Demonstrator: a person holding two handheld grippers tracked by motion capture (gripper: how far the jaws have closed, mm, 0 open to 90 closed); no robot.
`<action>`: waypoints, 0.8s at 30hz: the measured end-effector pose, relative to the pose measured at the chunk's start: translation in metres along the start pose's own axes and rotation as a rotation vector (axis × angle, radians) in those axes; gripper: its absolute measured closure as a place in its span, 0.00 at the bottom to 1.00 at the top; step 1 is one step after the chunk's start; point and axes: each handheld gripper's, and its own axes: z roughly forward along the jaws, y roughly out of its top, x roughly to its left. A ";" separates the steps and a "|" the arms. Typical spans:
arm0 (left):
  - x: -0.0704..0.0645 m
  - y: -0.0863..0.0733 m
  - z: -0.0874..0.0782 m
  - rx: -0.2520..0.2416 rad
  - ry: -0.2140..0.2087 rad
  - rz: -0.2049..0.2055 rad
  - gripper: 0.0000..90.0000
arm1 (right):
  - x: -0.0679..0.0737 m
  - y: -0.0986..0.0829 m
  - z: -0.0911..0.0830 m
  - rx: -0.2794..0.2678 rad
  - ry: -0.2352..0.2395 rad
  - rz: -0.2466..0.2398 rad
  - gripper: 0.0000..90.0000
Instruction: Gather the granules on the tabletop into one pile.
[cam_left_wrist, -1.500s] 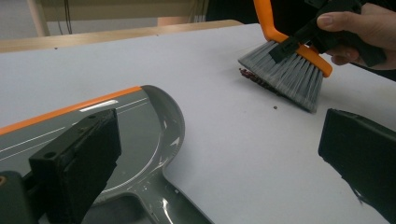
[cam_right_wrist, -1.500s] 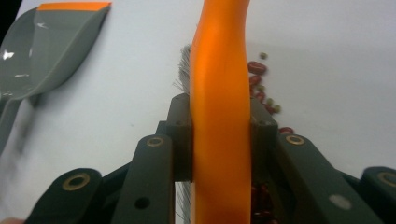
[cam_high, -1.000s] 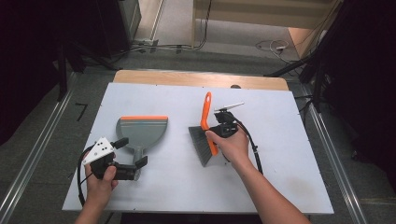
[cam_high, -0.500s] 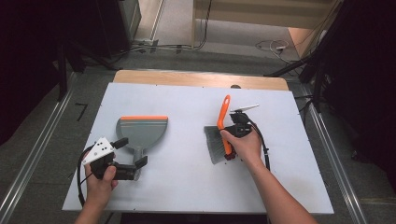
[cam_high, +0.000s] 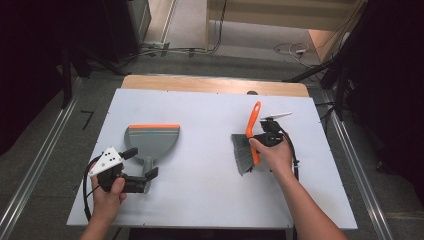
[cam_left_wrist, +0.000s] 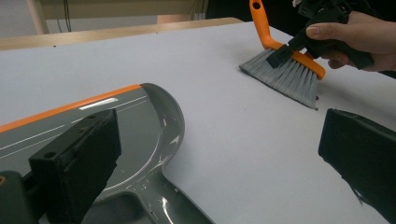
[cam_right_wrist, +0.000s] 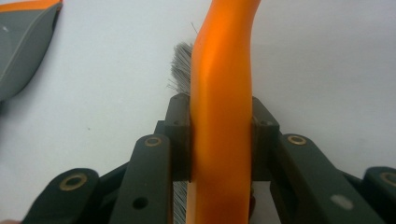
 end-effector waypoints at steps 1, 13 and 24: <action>0.000 0.000 0.000 -0.001 -0.001 0.000 0.00 | -0.002 0.000 -0.001 -0.001 -0.002 -0.001 0.74; 0.000 0.000 0.002 0.004 0.001 -0.001 0.00 | 0.011 0.007 -0.038 -0.025 0.123 -0.131 0.76; 0.000 -0.001 0.003 0.008 -0.003 -0.005 0.00 | 0.047 -0.021 -0.060 0.149 -0.017 -0.718 0.76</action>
